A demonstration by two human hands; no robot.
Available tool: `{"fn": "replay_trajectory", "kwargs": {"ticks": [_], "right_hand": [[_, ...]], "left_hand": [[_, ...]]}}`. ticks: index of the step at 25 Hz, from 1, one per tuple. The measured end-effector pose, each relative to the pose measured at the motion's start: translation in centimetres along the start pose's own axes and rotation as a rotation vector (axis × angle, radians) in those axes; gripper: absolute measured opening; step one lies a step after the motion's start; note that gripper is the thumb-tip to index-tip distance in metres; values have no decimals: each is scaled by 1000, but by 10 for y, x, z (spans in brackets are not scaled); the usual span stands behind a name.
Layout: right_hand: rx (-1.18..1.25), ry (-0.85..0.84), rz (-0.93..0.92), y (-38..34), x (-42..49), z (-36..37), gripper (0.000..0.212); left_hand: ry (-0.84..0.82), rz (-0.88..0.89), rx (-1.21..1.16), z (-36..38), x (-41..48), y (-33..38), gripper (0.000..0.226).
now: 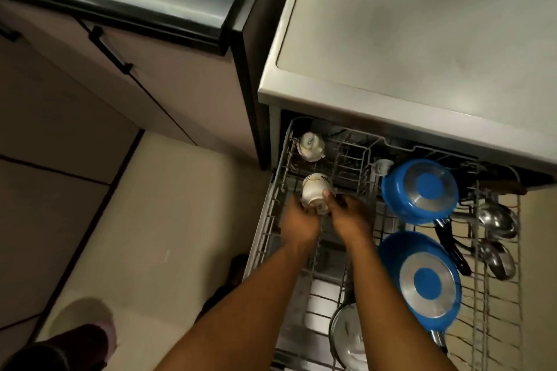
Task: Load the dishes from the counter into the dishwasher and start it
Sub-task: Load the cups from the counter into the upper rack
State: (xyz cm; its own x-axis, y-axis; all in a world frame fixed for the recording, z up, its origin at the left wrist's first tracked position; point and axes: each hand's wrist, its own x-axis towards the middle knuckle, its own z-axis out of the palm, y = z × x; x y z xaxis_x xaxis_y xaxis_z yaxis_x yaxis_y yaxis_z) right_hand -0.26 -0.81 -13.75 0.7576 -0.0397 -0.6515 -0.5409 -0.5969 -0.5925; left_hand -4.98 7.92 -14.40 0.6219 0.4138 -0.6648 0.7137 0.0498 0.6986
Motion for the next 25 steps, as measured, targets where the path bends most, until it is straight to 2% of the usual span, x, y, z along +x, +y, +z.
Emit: {"fn": "replay_trajectory", "kwargs": {"ticks": [5,10,14,21,25], "right_hand": [[-33,-23,-97,0,42,11,39],[-48,13,-168,-3,67,16,36],[-79,14,-190,-7,85,23,37],[-113,64,-215,-11,94,39,38],[-119,91,-178,-11,96,43,34]], "left_hand": [[186,-45,-104,17,38,-8,31],[169,-170,-240,29,62,3,38],[167,-250,-319,40,88,-4,59],[200,-321,-537,43,96,-2,45],[124,-345,-581,44,92,-6,30]]}}
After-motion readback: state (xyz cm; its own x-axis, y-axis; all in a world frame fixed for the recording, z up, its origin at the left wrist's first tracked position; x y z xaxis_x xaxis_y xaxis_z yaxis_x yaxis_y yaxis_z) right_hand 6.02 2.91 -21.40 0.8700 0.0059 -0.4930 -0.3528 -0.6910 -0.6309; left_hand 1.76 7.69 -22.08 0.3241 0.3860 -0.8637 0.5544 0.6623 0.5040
